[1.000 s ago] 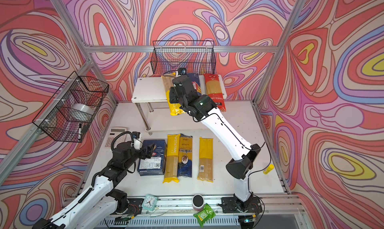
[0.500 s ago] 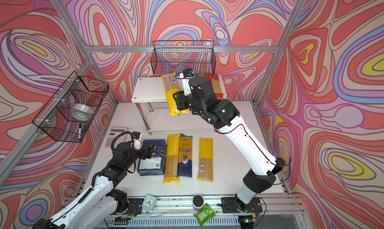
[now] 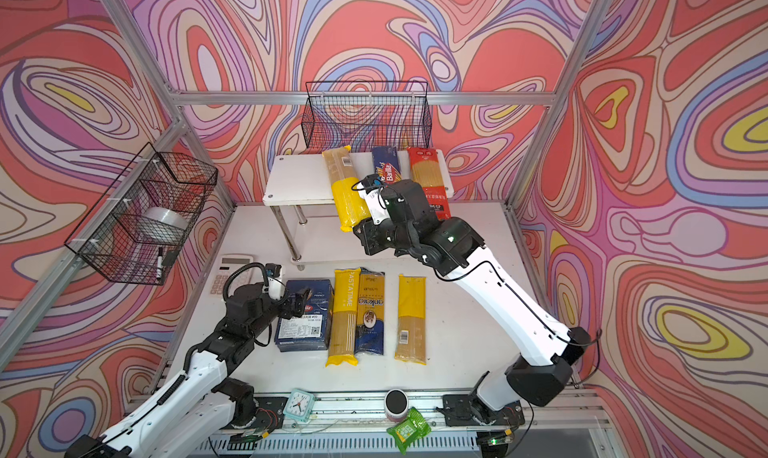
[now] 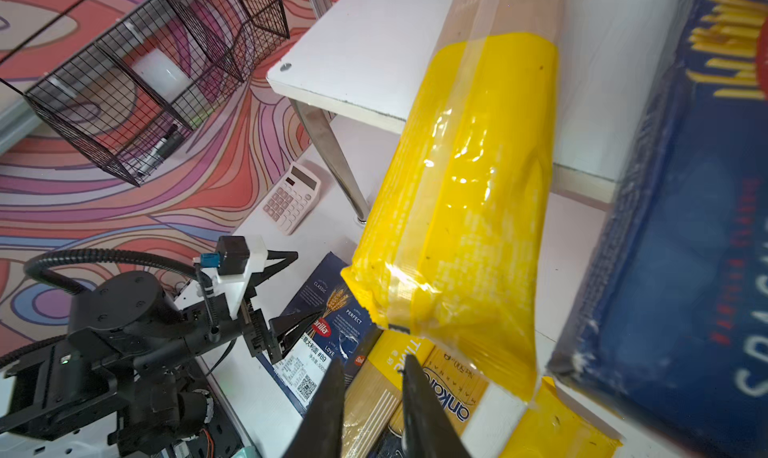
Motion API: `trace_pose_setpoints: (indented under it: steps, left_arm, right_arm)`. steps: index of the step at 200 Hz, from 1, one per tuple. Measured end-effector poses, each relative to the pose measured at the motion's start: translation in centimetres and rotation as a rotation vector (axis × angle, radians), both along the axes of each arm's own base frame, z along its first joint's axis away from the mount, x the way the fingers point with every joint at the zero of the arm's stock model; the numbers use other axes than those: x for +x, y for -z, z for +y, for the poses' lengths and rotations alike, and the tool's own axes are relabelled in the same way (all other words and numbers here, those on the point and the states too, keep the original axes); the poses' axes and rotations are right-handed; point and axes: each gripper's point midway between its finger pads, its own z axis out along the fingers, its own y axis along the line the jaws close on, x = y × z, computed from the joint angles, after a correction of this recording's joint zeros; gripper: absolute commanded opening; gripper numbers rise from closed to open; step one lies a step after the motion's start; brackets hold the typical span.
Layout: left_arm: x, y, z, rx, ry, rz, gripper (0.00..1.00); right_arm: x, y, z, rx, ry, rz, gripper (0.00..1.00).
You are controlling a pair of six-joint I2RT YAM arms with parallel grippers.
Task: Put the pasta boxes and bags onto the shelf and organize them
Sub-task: 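Open the right gripper and draw it back down toward the table bags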
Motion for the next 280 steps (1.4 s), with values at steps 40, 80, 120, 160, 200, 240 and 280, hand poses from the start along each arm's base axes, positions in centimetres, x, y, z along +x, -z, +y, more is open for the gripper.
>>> trace_pose_setpoints:
  steps: [40, 80, 120, 160, 200, 240, 280]
  left_arm:
    - [0.0, 0.0, 0.0, 0.000, 0.000, 0.000, 1.00]
    - [0.0, -0.2, 0.0, -0.002, 0.000, -0.007, 1.00]
    - [-0.2, -1.1, 0.1, -0.013, 0.000, -0.039, 1.00]
    - [-0.4, -1.0, 0.1, -0.014, -0.001, -0.044, 1.00]
    - [-0.4, -1.0, 0.2, -0.014, -0.001, -0.044, 1.00]
    - [-0.4, -1.0, 0.1, -0.014, 0.000, -0.043, 1.00]
    - [-0.5, -1.0, 0.1, -0.014, 0.003, -0.042, 1.00]
  right_arm:
    - [0.6, 0.6, 1.1, 0.005, -0.019, 0.001, 0.24]
    - [1.3, 0.9, 2.6, 0.020, -0.040, -0.006, 0.24]
    - [2.1, 1.6, 4.7, 0.022, -0.076, 0.005, 0.24]
    - [1.8, 1.0, 6.8, 0.038, -0.126, -0.014, 0.27]
    - [0.5, -0.8, 7.9, 0.054, -0.167, -0.056, 0.31]
    - [-1.9, -0.9, 6.3, 0.040, -0.183, -0.041, 0.32]
    - [-6.3, 0.5, 3.1, 0.001, -0.176, -0.002, 0.34]
